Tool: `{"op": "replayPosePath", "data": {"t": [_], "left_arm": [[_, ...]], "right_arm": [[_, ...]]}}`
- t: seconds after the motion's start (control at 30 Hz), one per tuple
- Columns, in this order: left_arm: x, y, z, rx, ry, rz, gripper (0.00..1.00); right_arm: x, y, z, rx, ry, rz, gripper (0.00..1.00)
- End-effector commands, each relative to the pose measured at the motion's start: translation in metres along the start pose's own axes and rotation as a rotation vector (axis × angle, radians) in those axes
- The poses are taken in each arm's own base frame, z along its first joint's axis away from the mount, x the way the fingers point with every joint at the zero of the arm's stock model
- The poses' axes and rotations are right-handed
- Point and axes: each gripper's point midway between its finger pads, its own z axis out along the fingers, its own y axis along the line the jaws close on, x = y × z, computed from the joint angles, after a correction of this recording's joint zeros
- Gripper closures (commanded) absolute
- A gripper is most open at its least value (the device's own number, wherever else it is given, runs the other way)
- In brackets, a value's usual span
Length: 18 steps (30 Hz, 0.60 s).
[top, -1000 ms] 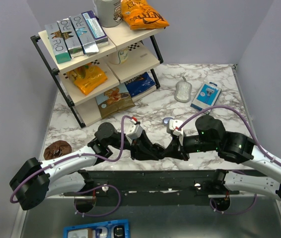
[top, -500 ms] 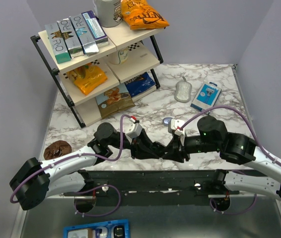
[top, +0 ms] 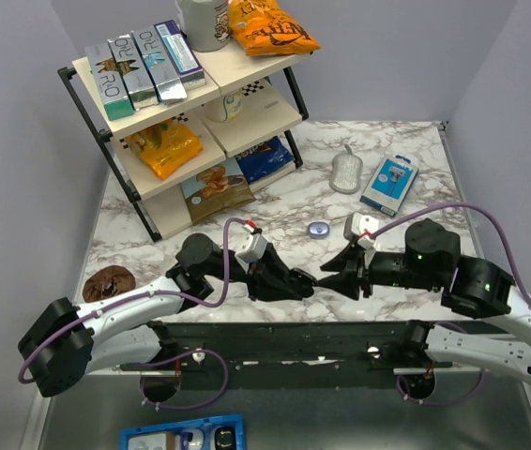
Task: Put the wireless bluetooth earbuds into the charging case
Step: Place the earbud in the charging case, then close the charging case.
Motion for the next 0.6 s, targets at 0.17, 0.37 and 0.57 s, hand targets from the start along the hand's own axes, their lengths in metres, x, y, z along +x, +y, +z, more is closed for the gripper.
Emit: {"op": "replayPosePath", "data": {"t": [0.17, 0.37, 0.57], "left_arm": [[0.000, -0.009, 0.004, 0.042, -0.009, 0.038, 1.00], [0.004, -0.009, 0.007, 0.046, 0.005, 0.031, 1.00], [0.008, -0.009, 0.010, 0.049, 0.015, 0.025, 1.00]], "right_arm": [[0.000, -0.045, 0.001, 0.263, -0.013, 0.063, 0.53], [0.006, -0.048, 0.016, 0.259, 0.019, 0.083, 0.51], [0.007, -0.042, 0.023, 0.218, 0.026, 0.078, 0.52]]}}
